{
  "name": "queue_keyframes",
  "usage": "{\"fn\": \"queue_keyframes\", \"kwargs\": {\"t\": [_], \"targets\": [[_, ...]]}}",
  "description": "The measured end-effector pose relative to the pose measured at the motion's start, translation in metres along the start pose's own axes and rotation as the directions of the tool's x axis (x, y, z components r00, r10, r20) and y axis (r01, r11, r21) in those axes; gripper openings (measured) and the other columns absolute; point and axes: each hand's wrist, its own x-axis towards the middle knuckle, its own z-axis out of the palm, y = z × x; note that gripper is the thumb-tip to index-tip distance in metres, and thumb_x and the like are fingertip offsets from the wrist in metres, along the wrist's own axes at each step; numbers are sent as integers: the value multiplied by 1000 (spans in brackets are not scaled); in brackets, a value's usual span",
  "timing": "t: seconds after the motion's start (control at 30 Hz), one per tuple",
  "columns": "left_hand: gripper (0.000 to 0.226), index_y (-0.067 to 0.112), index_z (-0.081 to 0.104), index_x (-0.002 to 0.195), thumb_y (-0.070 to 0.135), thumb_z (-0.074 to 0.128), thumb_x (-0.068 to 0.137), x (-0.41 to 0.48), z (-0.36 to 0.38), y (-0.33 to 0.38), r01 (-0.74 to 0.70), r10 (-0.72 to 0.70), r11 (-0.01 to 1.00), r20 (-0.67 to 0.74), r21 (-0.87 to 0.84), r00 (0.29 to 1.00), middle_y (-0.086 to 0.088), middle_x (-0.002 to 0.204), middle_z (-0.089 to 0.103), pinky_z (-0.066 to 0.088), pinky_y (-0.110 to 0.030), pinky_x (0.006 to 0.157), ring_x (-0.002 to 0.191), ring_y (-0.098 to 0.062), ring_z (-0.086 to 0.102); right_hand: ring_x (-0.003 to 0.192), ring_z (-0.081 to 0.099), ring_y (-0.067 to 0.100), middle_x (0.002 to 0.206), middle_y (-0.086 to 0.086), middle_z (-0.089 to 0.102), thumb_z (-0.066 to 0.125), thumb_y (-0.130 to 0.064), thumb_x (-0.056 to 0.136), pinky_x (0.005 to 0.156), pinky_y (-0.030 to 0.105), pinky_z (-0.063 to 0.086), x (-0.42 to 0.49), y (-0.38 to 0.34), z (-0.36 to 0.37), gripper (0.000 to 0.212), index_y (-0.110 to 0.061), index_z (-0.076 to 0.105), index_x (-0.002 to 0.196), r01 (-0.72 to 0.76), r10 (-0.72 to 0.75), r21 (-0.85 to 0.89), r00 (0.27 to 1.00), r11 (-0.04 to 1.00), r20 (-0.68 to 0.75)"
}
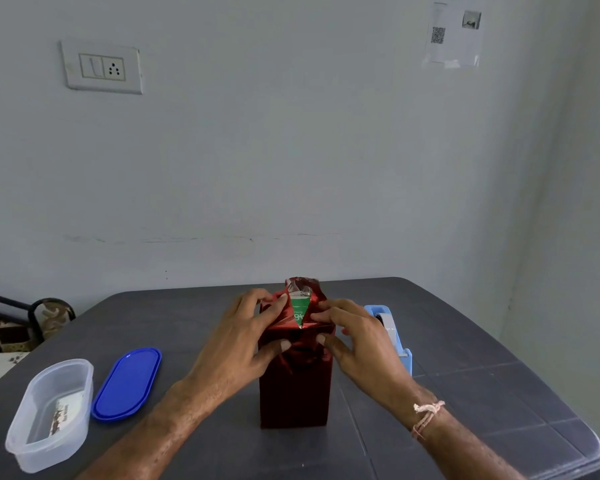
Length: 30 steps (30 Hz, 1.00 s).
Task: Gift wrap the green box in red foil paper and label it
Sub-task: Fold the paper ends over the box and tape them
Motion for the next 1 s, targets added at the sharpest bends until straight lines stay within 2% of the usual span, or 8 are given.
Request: {"fn": "queue_keyframes", "kwargs": {"t": [0.2, 0.37, 0.47, 0.53, 0.7, 0.83, 0.93, 1.0], "targets": [[74, 22, 43, 154, 51, 68, 89, -2, 2, 5, -36, 40, 997, -70, 62, 997, 7, 136, 45, 53, -29, 97, 127, -12, 43, 118, 53, 7, 123, -15, 65, 74, -27, 90, 91, 18, 41, 3, -6, -2, 35, -29, 67, 124, 36, -37, -119, 999, 992, -3], [71, 21, 48, 150, 48, 70, 89, -3, 0, 6, -61, 67, 995, -64, 81, 996, 9, 136, 39, 51, -23, 95, 126, -11, 43, 110, 55, 12, 120, -9, 64, 76, -18, 86, 88, 19, 43, 8, -13, -4, 38, -22, 69, 123, 86, -82, -149, 996, 985, 33], [70, 24, 47, 151, 54, 65, 90, 0, -4, 6, -71, 74, 993, -31, 96, 997, 10, 134, 38, 49, -21, 94, 122, -8, 40, 107, 58, 14, 116, -10, 65, 75, -22, 86, 80, 23, 48, 12, -18, -10, 48, -28, 62, 131, 130, -120, -194, 991, 972, 63], [71, 27, 46, 151, 60, 62, 90, 2, -6, 6, -71, 72, 992, -6, 103, 997, 12, 134, 37, 48, -22, 95, 122, -7, 38, 102, 59, 14, 110, -11, 64, 76, -26, 86, 73, 23, 41, 14, -22, -14, 57, -36, 55, 137, 173, -149, -270, 983, 947, 109], [87, 30, 45, 150, 79, 60, 79, 5, -6, 5, -46, 43, 996, 31, 76, 999, 15, 133, 34, 50, -24, 91, 123, -4, 35, 102, 55, 17, 113, -4, 59, 71, -31, 89, 74, 27, 38, 24, -29, -21, 64, -44, 45, 146, 274, -191, -368, 950, 889, 246], [110, 31, 43, 153, 100, 33, 67, 6, -15, 1, -48, 52, 998, 94, -40, 994, 16, 129, 40, 46, -28, 97, 120, -3, 39, 106, 52, 16, 119, -6, 54, 67, -35, 92, 76, 28, 37, 29, -28, -21, 61, -46, 42, 147, 297, -178, -386, 933, 874, 313], [81, 37, 48, 146, 87, 29, 85, 20, -24, -4, 95, -92, 934, 26, -344, 995, 17, 124, 54, 44, -19, 92, 114, 6, 50, 112, 49, 15, 124, -7, 52, 68, -35, 92, 79, 30, 42, 32, -28, -23, 62, -46, 42, 147, 289, -158, -374, 926, 881, 344], [44, 31, 59, 134, 56, 44, 102, 43, -26, -10, 205, -244, 840, -12, -502, 970, 13, 125, 61, 47, -16, 87, 109, 5, 57, 117, 48, 15, 130, -7, 51, 68, -37, 93, 87, 33, 48, 34, -29, -26, 63, -46, 41, 149, 287, -146, -366, 919, 885, 366]]}}
